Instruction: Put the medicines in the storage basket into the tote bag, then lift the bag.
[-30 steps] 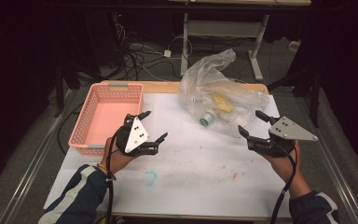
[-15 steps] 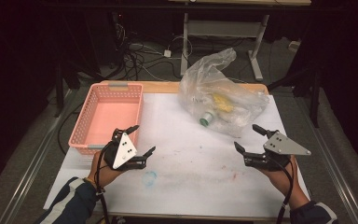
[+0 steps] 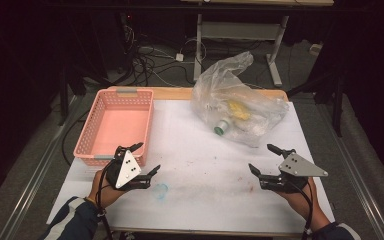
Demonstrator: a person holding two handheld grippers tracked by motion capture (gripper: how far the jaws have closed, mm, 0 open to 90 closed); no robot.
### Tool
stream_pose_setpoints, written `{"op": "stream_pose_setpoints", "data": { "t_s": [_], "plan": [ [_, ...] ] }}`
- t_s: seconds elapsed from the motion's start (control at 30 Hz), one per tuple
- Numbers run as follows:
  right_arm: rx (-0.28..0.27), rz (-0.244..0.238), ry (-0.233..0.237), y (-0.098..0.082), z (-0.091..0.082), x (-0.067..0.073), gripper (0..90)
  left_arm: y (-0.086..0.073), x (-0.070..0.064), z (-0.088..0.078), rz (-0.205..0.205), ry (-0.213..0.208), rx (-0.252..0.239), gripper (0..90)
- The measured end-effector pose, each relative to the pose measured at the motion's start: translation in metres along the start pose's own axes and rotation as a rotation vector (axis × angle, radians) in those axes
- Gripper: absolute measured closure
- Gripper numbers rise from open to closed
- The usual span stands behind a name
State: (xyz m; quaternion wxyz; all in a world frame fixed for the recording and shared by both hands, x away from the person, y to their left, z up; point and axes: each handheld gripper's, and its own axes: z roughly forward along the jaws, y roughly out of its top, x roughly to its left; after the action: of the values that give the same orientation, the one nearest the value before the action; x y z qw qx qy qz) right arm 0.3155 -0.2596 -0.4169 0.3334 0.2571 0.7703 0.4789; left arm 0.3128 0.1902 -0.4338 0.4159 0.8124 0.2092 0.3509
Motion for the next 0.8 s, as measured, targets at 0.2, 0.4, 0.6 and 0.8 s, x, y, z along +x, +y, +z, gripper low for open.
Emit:
{"op": "stream_pose_setpoints", "data": {
  "t_s": [0.2, 0.4, 0.6, 0.8],
  "plan": [
    [0.009, 0.004, 0.007, -0.002, 0.002, 0.001, 17.9, -0.006, 0.0, 0.0, -0.006, 0.005, 0.017, 16.4],
    [0.02, 0.006, 0.017, -0.007, 0.001, 0.004, 17.6, -0.017, -0.001, -0.002, -0.033, -0.012, 0.036, 16.5],
    [0.018, 0.001, 0.021, -0.013, -0.002, 0.007, 17.4, -0.026, -0.004, -0.006, -0.048, -0.019, 0.062, 16.4],
    [0.042, 0.009, 0.03, -0.026, -0.002, 0.012, 17.2, -0.031, -0.005, -0.008, -0.048, -0.015, 0.075, 15.1]
  ]
}}
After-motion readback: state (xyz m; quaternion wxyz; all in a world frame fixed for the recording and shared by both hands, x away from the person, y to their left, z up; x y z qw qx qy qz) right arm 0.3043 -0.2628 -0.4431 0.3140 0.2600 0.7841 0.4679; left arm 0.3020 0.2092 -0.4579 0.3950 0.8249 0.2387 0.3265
